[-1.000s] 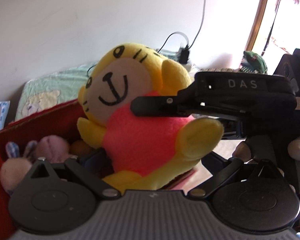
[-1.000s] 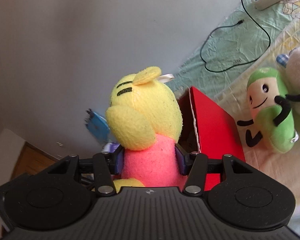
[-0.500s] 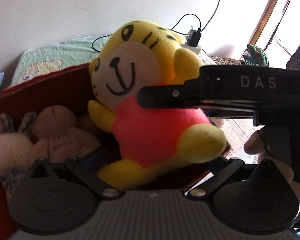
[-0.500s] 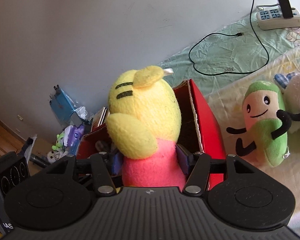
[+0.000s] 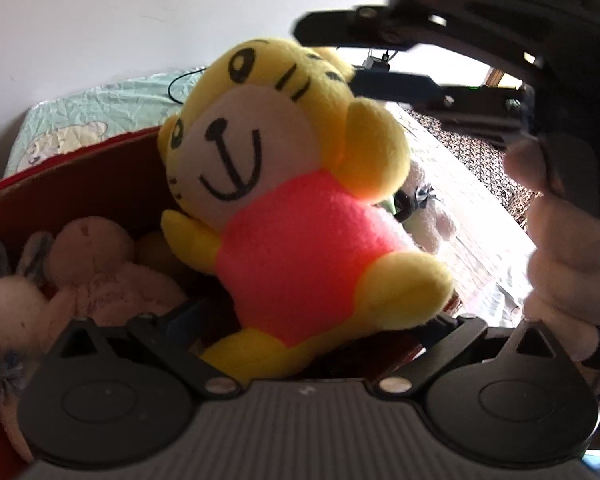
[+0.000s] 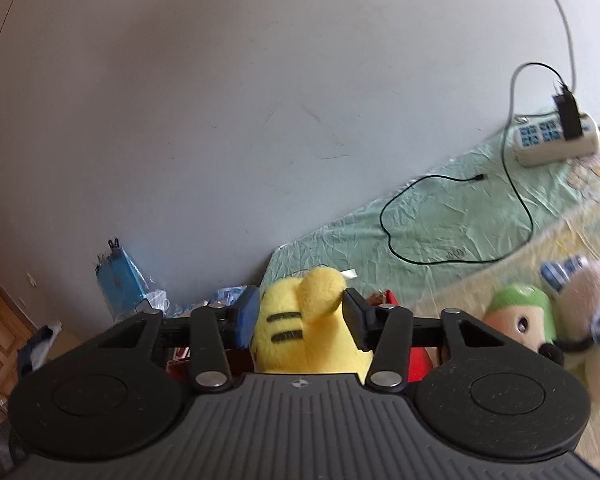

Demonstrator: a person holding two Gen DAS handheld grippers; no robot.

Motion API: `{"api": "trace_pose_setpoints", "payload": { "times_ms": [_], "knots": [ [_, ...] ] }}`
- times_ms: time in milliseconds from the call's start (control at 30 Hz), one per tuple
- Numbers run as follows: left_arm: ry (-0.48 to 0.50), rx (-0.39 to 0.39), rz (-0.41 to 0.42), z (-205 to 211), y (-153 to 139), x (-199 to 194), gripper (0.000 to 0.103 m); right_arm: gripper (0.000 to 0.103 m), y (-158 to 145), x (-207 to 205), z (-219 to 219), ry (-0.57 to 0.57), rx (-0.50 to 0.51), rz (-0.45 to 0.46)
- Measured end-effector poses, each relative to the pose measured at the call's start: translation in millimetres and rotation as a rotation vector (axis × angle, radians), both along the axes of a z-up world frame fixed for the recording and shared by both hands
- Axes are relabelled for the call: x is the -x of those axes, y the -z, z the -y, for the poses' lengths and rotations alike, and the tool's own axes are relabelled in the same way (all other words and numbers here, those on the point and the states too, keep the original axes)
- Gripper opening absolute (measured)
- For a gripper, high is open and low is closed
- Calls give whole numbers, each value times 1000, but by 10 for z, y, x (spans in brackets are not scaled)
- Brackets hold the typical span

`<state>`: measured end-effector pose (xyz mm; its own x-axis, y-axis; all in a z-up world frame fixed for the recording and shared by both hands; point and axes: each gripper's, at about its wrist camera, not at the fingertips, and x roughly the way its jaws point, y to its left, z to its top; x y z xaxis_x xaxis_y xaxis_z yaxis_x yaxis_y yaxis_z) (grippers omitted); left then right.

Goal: Organize objects
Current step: 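Carry the yellow tiger plush over the red box and lower it in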

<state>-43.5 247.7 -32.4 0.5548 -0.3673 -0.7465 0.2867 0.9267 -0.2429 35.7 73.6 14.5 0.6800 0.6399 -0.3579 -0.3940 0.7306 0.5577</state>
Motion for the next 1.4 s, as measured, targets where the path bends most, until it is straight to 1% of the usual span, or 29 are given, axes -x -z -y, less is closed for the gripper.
{"api": "trace_pose_setpoints", "payload": {
  "times_ms": [67,133,233,300,333,367,467,600,633,667,767,933,1067,1167,1233,1333,1400],
  "knots": [
    [-2,8,-25,-28,54,-40,101,42,15,-63,-83,-33,38,-1],
    [-4,22,-43,-47,93,-66,101,41,54,-109,-145,-59,77,-22],
    [4,15,-34,-3,92,-66,100,41,65,-124,-189,-92,117,-29],
    [9,14,-32,-11,93,-55,100,40,107,-140,-280,-107,200,-51],
    [10,-1,-27,16,84,-69,99,38,149,-170,-320,-106,235,-74],
    [5,-13,-17,22,76,-63,99,38,166,-186,-305,-99,229,-85],
    [5,-1,-31,19,87,-77,99,38,199,-234,-253,-77,209,-111],
    [1,-10,-47,37,84,-111,100,42,216,-236,-213,-46,206,-126],
    [-1,-15,-51,47,83,-117,100,46,221,-235,-196,-38,199,-128],
    [-3,-21,-55,64,80,-127,100,47,219,-237,-182,-26,190,-135],
    [-5,-36,-62,81,60,-144,100,46,253,-232,-94,-16,123,-153],
    [2,-101,-31,132,2,-206,102,46,213,-157,-11,-6,83,-129],
    [1,-108,-40,138,10,-315,102,47,169,-113,81,22,49,-114],
    [-2,-115,-43,140,-20,-252,103,46,150,-95,160,16,2,-113],
    [-4,-115,-48,120,-4,-208,103,38,138,-76,180,3,-19,-108],
    [-7,-120,-51,149,3,-239,103,36,144,-53,177,-27,-54,-112],
    [-9,-122,-51,153,12,-204,103,36,156,-35,144,-44,-46,-120]
  ]
}}
